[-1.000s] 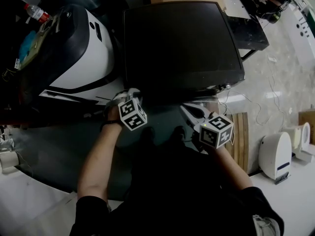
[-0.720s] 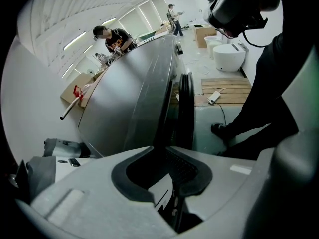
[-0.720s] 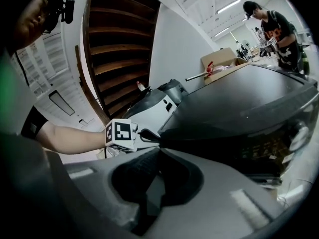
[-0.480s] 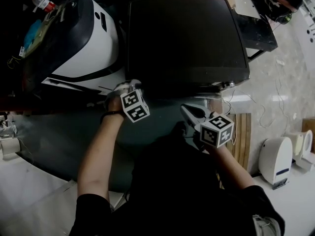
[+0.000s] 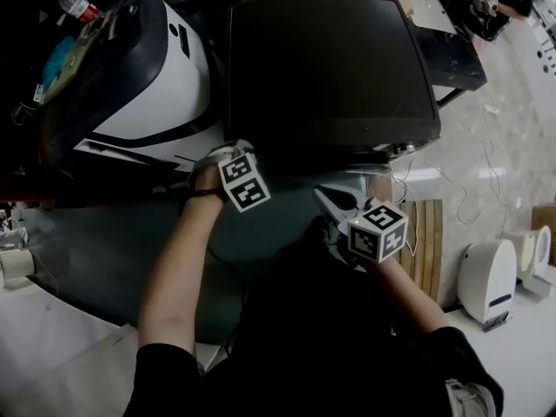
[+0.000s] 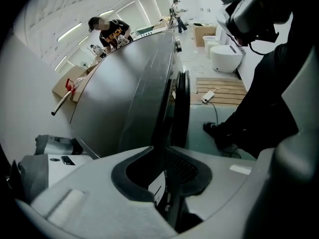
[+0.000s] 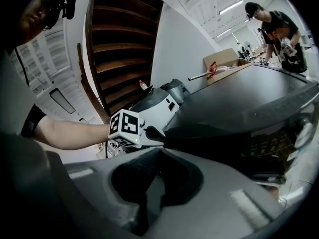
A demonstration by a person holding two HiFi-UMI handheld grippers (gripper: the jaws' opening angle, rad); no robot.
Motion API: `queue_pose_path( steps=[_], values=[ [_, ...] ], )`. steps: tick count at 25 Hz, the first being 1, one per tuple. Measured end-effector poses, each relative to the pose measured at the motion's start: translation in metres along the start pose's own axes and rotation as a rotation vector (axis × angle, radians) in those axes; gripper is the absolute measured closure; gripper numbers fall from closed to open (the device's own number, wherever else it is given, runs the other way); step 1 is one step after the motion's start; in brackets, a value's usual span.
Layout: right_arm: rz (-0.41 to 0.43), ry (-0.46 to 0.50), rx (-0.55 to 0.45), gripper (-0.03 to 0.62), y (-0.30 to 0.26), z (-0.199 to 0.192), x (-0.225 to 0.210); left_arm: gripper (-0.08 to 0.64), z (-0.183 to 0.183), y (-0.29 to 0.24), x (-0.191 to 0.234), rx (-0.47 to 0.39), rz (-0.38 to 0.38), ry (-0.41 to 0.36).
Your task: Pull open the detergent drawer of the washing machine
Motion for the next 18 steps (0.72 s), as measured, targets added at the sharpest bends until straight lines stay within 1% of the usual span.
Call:
queue_pose_path(
  steps=[6, 10, 13, 16, 18],
  values=[
    [0.001, 0.021, 0.01, 0.589, -0.006, -0.008, 0.02, 0.485, -0.005, 0.006, -0.009, -0.041, 0.017, 0.016],
    [-0.011, 0.028, 0.014, 0.589, -0.005, -0.013, 0.032, 0.487, -0.008, 0.01, -0.021, -0.058, 0.032, 0.008],
    [-0.017, 0.038, 0.014, 0.589, -0.003, -0.017, 0.041, 0.531, -0.012, 0.016, -0.031, -0.083, 0.042, 0.022],
    [-0.022, 0.046, 0.017, 0.589, -0.002, -0.021, 0.051, 0.531, -0.016, 0.021, -0.04, -0.118, 0.059, 0.052],
    [-0.027, 0.051, 0.02, 0.589, -0.001, -0.024, 0.057, 0.542, -0.018, 0.023, -0.044, -0.121, 0.073, 0.054]
  ],
)
Point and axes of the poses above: the fingertips, and each gripper's own axes: y backward along the fingers, x to its left, z out of its top, the point moved 4 cm from there along y, backward along the fingers
